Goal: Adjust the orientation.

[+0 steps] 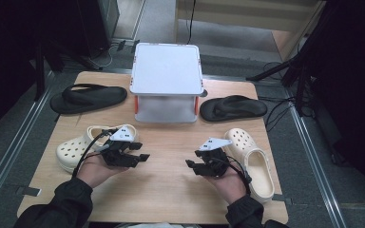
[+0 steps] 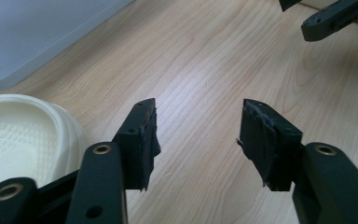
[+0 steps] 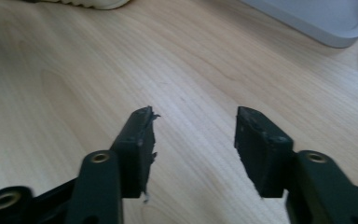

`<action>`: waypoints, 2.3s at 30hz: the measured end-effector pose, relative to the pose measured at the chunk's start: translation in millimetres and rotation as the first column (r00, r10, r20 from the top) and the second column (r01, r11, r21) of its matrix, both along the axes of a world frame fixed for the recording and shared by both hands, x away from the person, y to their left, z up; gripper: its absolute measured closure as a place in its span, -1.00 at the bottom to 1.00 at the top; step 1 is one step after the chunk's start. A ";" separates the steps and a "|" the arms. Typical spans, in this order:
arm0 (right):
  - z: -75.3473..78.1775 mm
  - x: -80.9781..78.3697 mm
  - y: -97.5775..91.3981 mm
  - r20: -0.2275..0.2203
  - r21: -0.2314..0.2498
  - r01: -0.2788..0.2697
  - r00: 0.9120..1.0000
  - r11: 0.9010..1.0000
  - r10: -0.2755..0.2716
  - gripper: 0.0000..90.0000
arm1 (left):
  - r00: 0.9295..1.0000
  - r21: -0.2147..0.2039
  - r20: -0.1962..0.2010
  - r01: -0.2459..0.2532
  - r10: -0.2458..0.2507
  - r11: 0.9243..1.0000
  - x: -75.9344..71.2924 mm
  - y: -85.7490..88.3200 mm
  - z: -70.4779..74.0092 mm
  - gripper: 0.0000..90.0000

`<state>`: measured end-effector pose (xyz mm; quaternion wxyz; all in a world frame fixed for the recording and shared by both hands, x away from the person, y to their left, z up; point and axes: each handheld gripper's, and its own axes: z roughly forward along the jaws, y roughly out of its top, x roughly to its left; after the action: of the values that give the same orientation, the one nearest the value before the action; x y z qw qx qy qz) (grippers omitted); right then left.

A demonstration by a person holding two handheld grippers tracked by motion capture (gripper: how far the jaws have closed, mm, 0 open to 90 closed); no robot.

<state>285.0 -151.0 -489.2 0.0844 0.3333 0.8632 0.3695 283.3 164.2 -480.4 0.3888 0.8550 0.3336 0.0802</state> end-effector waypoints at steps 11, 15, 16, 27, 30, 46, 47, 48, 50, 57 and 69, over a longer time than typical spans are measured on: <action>-4.4 4.9 1.8 -0.021 0.045 0.001 1.000 0.999 0.000 0.19 | 0.998 0.005 -0.053 0.028 -0.028 1.000 7.3 1.9 0.7 -0.04; -3.4 5.6 0.5 -0.028 0.047 -0.004 1.000 0.999 0.006 0.16 | 0.997 -0.008 -0.071 0.031 -0.032 0.999 5.2 4.8 2.5 -0.04; -2.2 4.9 0.1 -0.021 0.050 0.000 1.000 0.999 0.001 0.15 | 0.997 -0.003 -0.071 0.035 -0.035 0.999 4.9 5.6 2.3 -0.03; -5.2 11.1 -0.4 -0.012 0.039 -0.006 1.000 0.999 0.007 0.07 | 0.996 0.011 -0.076 0.039 -0.038 0.999 10.4 7.5 1.2 -0.03; -5.0 10.9 -1.2 -0.016 0.043 -0.009 1.000 0.999 0.010 0.06 | 0.996 0.023 -0.078 0.040 -0.038 0.999 10.2 7.6 1.7 -0.04; -5.9 10.0 -1.3 -0.026 0.034 -0.014 1.000 0.999 0.015 0.05 | 0.995 0.009 -0.099 0.026 -0.025 1.000 14.7 22.7 12.0 -0.04; -6.2 9.9 -1.1 -0.025 0.030 -0.017 1.000 0.999 0.018 0.05 | 0.995 0.010 -0.101 0.022 -0.021 1.000 15.0 23.9 12.7 -0.04; -6.4 9.8 -1.0 -0.026 0.027 -0.017 0.999 0.999 0.018 0.05 | 0.994 0.011 -0.103 0.019 -0.018 1.000 15.4 25.3 13.8 -0.03; -6.8 9.8 -0.9 -0.027 0.023 -0.014 1.000 1.000 0.015 0.05 | 0.994 0.015 -0.109 0.010 -0.009 1.000 16.4 28.2 17.2 -0.01; -7.3 9.3 -2.8 -0.041 0.013 -0.011 0.999 1.000 0.011 0.09 | 0.992 0.014 -0.124 -0.018 0.019 1.000 24.5 40.8 30.7 0.05; -9.6 7.2 0.7 -0.040 -0.020 -0.020 0.999 1.000 0.019 0.07 | 0.983 0.213 -0.185 0.043 -0.003 0.976 50.3 60.0 47.5 0.05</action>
<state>292.2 -150.3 -498.8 0.0671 0.3313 0.8716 0.3550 333.6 224.2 -433.0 0.2620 0.8998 0.3474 0.0326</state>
